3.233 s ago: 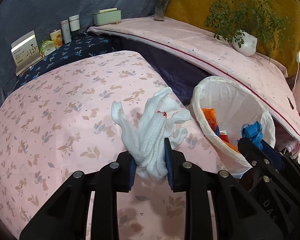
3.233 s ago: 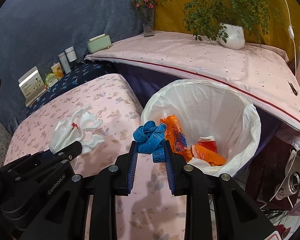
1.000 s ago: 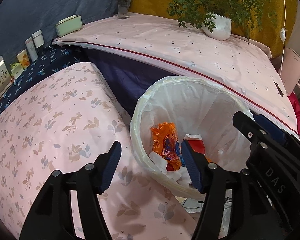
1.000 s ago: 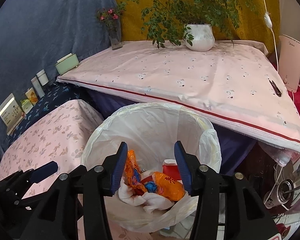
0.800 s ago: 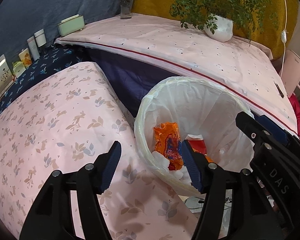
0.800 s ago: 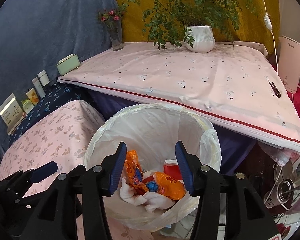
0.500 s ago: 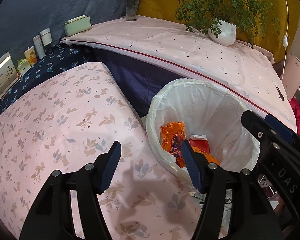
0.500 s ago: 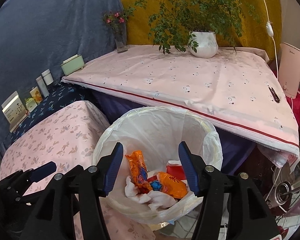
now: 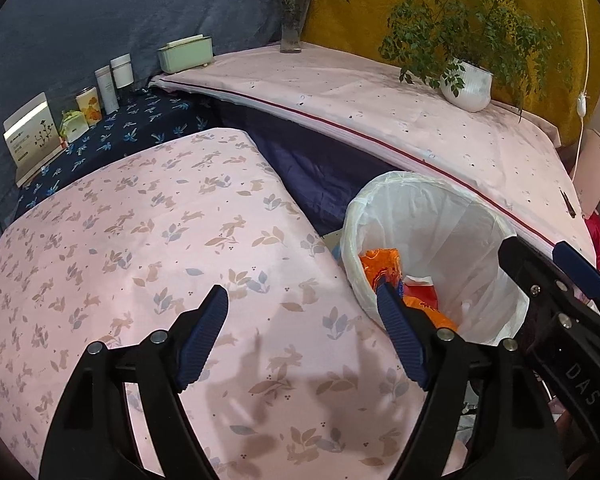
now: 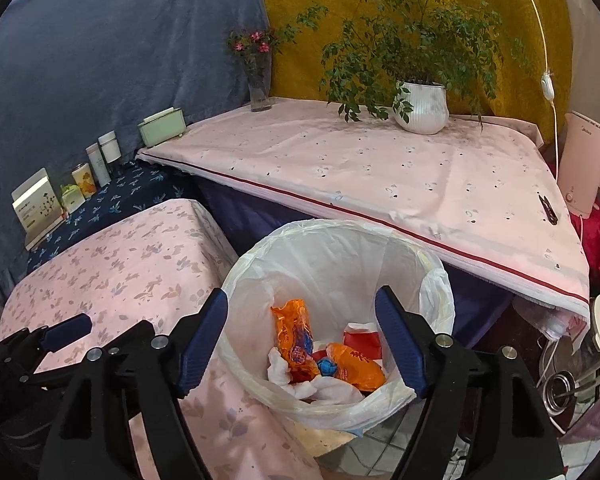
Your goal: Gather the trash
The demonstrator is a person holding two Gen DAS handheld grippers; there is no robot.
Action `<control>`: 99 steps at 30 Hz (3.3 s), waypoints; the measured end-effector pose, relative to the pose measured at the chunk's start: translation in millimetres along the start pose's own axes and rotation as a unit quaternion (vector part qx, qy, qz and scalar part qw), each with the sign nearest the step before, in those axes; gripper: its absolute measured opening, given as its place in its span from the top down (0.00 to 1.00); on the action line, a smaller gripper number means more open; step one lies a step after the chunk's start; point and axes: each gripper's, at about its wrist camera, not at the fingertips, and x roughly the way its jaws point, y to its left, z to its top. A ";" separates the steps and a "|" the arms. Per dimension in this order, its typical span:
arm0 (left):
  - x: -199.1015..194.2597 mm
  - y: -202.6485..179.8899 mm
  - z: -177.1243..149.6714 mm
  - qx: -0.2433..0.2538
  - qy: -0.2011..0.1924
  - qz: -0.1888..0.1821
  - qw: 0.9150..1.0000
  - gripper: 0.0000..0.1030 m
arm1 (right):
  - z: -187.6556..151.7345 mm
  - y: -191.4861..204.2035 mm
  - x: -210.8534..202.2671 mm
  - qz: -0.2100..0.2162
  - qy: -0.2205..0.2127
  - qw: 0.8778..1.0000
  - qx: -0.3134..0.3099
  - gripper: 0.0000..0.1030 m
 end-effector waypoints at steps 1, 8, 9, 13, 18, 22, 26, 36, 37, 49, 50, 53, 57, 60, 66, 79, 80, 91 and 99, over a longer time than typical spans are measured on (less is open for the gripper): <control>-0.3 2.4 -1.3 -0.001 0.000 0.002 1.000 0.29 | -1.6 0.8 -1.1 -0.002 0.001 1.000 -0.002 0.22; -4.8 11.8 -12.2 -0.006 -0.001 0.017 1.000 0.17 | -10.6 -4.0 -8.4 -0.008 0.011 1.000 0.000 0.18; -6.2 12.0 -13.6 -0.006 -0.003 0.019 1.000 0.16 | -11.5 -5.7 -9.3 -0.008 0.014 1.000 0.003 0.17; -10.7 10.1 -17.8 0.001 -0.009 0.028 1.000 0.11 | -17.9 -9.1 -13.7 -0.009 0.018 1.000 0.004 0.16; -13.2 9.9 -21.7 -0.003 -0.007 0.033 0.999 0.10 | -25.3 -10.5 -19.5 -0.032 0.018 0.999 -0.010 0.12; -14.9 7.3 -26.3 -0.002 -0.006 0.034 0.999 0.10 | -29.6 -13.6 -22.4 -0.035 0.023 0.999 -0.016 0.08; -14.1 4.0 -30.2 0.000 -0.004 0.034 0.999 0.09 | -34.4 -14.4 -23.6 -0.039 0.025 0.999 -0.024 0.06; -10.2 2.6 -37.3 -0.007 0.005 0.036 0.999 0.09 | -41.2 -13.7 -22.2 -0.046 0.029 0.998 -0.035 0.06; -9.8 2.7 -37.8 -0.007 0.006 0.037 0.999 0.09 | -42.2 -13.5 -21.6 -0.046 0.030 0.998 -0.036 0.06; -9.0 5.5 -41.3 -0.014 0.007 0.045 0.999 0.09 | -50.2 -13.0 -17.0 -0.046 0.042 0.998 -0.033 0.06; -9.4 5.2 -41.6 -0.013 0.006 0.044 0.999 0.09 | -50.7 -13.0 -17.1 -0.046 0.042 0.998 -0.033 0.06; -10.1 4.2 -42.0 -0.011 0.006 0.040 0.999 0.09 | -51.5 -12.6 -17.5 -0.047 0.042 0.997 -0.034 0.06; -10.9 2.0 -43.5 -0.009 0.006 0.041 0.999 0.09 | -52.0 -12.9 -17.5 -0.048 0.042 0.997 -0.034 0.06; -11.2 2.2 -43.3 -0.013 0.003 0.042 0.999 0.09 | -53.4 -13.1 -18.2 -0.048 0.042 0.997 -0.034 0.06; -12.2 2.8 -43.8 -0.017 0.001 0.044 0.999 0.09 | -54.1 -13.0 -18.4 -0.048 0.042 0.997 -0.034 0.06; -10.4 -1.2 -45.1 -0.010 0.003 0.043 0.999 0.09 | -59.5 -13.6 -16.8 -0.050 0.044 0.997 -0.033 0.06; -10.4 -1.2 -45.1 -0.010 0.003 0.044 0.999 0.09 | -59.5 -14.0 -16.2 -0.050 0.044 0.997 -0.033 0.06; -8.6 -2.1 -46.2 -0.007 0.006 0.042 0.999 0.09 | -59.8 -14.6 -15.6 -0.049 0.045 0.997 -0.034 0.06; -7.4 0.6 -47.1 -0.014 0.009 0.044 0.999 0.09 | -59.4 -14.4 -15.9 -0.050 0.045 0.997 -0.034 0.06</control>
